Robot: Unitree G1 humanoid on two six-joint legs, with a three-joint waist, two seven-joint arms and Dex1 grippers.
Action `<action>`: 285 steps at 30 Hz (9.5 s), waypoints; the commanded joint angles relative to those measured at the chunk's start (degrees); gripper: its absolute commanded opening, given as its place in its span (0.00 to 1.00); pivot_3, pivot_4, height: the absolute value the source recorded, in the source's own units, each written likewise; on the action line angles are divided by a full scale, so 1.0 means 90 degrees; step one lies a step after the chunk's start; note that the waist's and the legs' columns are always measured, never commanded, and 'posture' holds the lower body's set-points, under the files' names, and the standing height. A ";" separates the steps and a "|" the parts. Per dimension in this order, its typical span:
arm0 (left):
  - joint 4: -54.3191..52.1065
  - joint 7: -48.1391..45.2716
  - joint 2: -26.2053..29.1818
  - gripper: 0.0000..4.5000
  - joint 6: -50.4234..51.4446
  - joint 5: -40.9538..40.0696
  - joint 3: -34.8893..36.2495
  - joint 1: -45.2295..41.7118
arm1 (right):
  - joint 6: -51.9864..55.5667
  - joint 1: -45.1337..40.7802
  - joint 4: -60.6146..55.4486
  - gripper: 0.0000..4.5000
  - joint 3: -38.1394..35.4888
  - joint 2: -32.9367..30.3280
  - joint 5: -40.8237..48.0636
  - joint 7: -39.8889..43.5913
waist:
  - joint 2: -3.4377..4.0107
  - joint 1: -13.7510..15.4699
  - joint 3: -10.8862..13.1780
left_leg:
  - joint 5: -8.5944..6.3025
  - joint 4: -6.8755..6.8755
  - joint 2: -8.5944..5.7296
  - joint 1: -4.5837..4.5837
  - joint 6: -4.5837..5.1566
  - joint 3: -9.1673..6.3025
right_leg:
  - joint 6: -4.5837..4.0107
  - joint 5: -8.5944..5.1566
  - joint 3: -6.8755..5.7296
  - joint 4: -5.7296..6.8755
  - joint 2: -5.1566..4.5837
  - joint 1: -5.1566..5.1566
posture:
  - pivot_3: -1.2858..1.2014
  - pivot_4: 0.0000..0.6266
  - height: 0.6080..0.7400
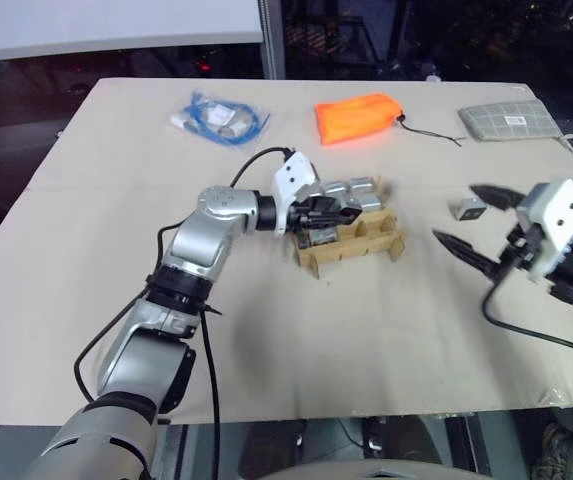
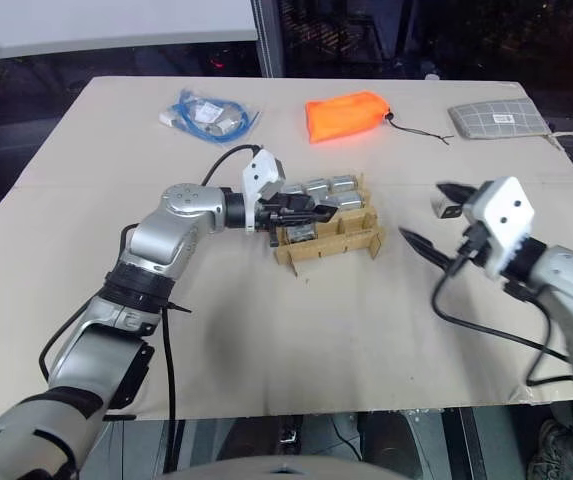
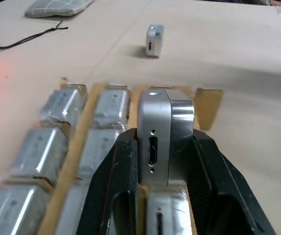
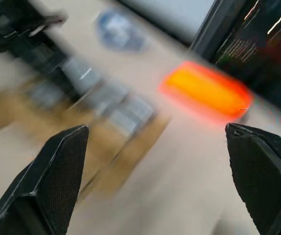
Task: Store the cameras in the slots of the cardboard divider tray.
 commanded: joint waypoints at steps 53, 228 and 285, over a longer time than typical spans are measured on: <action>0.0513 -0.1518 0.0320 0.18 0.0796 0.1600 -0.1169 -0.1620 | 0.1613 0.0629 -0.0579 0.98 -0.1071 -0.0852 0.1964 0.0354 | -0.0009 -0.0023 0.0004 | -0.0003 -0.0003 -0.0001 0.0002 0.0006 -0.0004 | 0.0003 -0.0001 0.0003 -0.0002 0.0007 -0.0001 | 0.52 0.24 1.00; -0.2073 -0.0256 -0.0366 0.99 0.1896 -0.1340 0.2658 0.0057 | -0.0255 -0.0428 0.1618 1.00 0.0288 0.0533 -0.0885 -0.1127 | -0.0021 -0.0105 0.0011 | 0.0001 0.0065 0.0004 -0.0052 -0.0001 -0.0026 | 0.0011 0.0000 -0.0021 0.0025 -0.0003 -0.0022 | 0.52 0.24 1.00; -0.6362 0.2421 0.1641 0.99 0.2584 -0.3990 0.3537 0.4159 | -0.6561 -0.7113 1.2081 1.00 0.3799 0.0991 -0.6529 0.1363 | 0.0007 -0.0221 0.0032 | 0.0012 0.0031 0.0004 0.0019 -0.0023 0.0006 | 0.0006 0.0002 0.0010 0.0023 -0.0016 0.0017 | 0.52 0.24 1.00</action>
